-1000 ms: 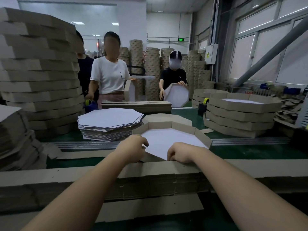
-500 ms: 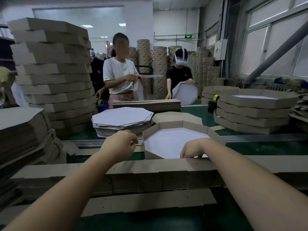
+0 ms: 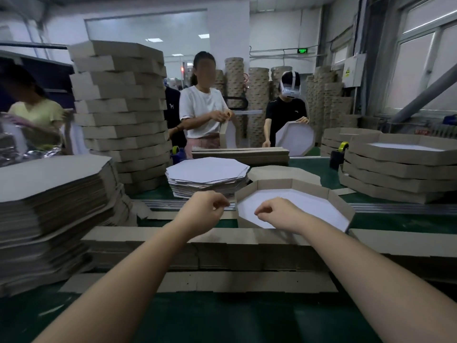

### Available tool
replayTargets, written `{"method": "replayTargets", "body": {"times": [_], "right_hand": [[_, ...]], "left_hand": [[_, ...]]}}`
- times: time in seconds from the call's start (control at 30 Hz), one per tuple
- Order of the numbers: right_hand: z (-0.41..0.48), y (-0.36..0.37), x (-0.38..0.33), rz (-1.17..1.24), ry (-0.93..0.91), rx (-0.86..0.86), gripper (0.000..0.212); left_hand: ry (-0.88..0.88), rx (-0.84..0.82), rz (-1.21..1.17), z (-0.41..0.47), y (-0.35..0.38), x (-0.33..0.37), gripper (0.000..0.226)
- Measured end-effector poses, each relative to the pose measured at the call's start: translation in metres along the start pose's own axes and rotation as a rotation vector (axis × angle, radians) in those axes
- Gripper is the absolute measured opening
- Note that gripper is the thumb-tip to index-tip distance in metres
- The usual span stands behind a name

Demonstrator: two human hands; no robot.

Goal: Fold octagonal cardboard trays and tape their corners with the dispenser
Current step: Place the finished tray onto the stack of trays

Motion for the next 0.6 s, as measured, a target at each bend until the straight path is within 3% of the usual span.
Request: {"method": "replayTargets", "body": {"times": [0.2,0.37,0.5,0.6], "right_hand": [[-0.033,0.025,-0.014,-0.055,-0.037,0.160,0.030],[-0.036,0.087,-0.075,-0.229,-0.133,0.086,0.051],[-0.023,0.123,-0.094,-0.355,-0.084,-0.071,0.057],[-0.013,0.125,-0.095,-0.346,-0.067,-0.076,0.052]], "left_hand": [[-0.122,0.220,0.070,-0.064,-0.063,-0.046,0.026],[-0.360,0.477,0.397,-0.138,-0.148,-0.138,0.033],[-0.620,0.353,0.553,-0.156,-0.188,-0.204,0.051],[-0.797,0.204,0.543,-0.159,-0.200,-0.247,0.052]]}}
Point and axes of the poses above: each hand's wrist, its own z-axis towards the middle knuckle, its own y-axis out of the palm, x = y × z, the point moved 6 cm from there along z, towards the middle knuckle, and after that the axes turned 7 degrees about -x, right-handed, at the moved point
